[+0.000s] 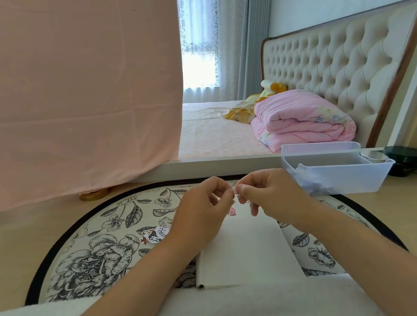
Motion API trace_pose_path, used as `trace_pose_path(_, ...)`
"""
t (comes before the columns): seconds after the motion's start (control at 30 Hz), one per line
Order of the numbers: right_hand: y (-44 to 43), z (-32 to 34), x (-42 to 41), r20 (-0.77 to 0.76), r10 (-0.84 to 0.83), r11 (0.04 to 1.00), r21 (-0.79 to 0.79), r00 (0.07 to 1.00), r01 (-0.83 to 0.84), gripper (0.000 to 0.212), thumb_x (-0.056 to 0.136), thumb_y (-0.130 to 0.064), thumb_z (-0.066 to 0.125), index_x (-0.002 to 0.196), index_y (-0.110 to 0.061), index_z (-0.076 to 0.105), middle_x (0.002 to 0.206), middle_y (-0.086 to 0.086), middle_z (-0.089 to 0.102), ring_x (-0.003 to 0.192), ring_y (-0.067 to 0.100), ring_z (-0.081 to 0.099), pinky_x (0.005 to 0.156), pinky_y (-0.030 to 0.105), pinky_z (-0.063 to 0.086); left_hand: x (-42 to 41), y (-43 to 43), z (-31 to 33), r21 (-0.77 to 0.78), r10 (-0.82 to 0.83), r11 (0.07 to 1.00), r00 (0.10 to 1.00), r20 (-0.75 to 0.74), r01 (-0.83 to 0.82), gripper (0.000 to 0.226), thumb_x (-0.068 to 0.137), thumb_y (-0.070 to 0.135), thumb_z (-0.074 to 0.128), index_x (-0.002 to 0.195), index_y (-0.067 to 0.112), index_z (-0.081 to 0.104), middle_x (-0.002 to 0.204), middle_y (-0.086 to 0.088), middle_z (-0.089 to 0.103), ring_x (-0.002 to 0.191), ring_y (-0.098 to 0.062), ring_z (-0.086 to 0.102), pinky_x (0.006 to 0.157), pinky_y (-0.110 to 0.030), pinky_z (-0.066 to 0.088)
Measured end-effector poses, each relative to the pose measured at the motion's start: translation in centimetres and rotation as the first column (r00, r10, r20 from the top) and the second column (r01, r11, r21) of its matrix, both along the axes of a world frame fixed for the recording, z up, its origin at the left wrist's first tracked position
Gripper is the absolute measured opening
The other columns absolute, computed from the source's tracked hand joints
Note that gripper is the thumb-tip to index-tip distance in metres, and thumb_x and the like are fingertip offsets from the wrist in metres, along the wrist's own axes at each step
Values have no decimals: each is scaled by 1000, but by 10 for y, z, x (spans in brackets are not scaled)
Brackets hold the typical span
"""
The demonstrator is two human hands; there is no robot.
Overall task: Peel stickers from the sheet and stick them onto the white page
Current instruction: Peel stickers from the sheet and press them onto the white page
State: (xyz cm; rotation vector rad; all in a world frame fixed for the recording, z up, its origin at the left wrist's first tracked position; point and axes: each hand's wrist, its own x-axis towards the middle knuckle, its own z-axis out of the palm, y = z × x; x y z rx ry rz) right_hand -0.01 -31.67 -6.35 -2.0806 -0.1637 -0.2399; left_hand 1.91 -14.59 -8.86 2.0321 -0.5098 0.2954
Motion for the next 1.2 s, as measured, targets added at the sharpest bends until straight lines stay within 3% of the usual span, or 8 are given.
trace_pose_path(0.2,-2,2,1,-31,58,994,97,998,-55,9,92,-20,68,89,-15,75,80,10,73,62,18,65,47,26,42,-3,-3,2,-71,-26,997,1000,3,26,12,95,22,62,83,20,64,83,13,68,75,6,60,60,-8,40)
trace_pose_path(0.33,-5,6,-1,6,73,985,156,997,-73,9,87,-19,77,91,-11,79,74,-3,74,60,14,63,46,13,41,-3,-5,4,-77,-16,997,1000,21,18,12,96,23,63,84,22,65,90,12,66,83,4,58,65,-6,40)
trace_pose_path(0.47,-10,8,0,-19,69,979,195,997,-64,8,88,-20,76,88,-12,79,81,7,76,61,14,65,44,23,40,-3,-9,6,-107,-15,994,1000,18,16,13,96,21,63,84,20,65,90,11,66,80,6,58,62,-6,40)
trace_pose_path(0.63,-15,12,2,18,22,983,183,1000,-25,10,91,-18,73,88,-10,77,83,6,76,57,14,64,43,18,40,2,-16,10,-169,-29,985,999,-20,25,13,95,28,65,83,26,70,82,14,69,83,-4,63,71,-33,58)
trace_pose_path(0.73,-23,16,3,41,-12,988,153,999,6,10,90,-19,74,88,-10,77,83,6,76,54,11,64,51,20,49,1,-22,16,-183,-65,982,996,-58,53,12,96,28,62,90,28,73,88,8,71,79,-16,69,66,-30,60)
trace_pose_path(0.97,-50,23,6,55,-47,998,51,997,44,10,91,-23,73,84,-17,76,81,3,76,55,9,64,51,15,47,7,-52,29,-146,-4,989,997,-73,-7,13,93,29,67,82,28,74,78,0,73,78,-30,69,59,-51,59)
trace_pose_path(1.07,-64,25,9,74,-118,993,18,990,117,12,90,-27,72,81,-20,74,77,2,75,56,11,65,51,19,49,13,-67,31,-92,24,995,998,-58,-29,17,94,33,65,78,32,72,75,0,72,77,-27,68,65,-47,57)
trace_pose_path(1.2,-92,26,15,111,-256,967,35,960,254,12,91,-29,70,82,-22,72,75,-6,71,58,12,66,62,26,55,21,-81,32,-32,46,998,998,-30,-47,21,96,34,60,78,28,67,77,-3,72,71,-24,67,53,-21,48)
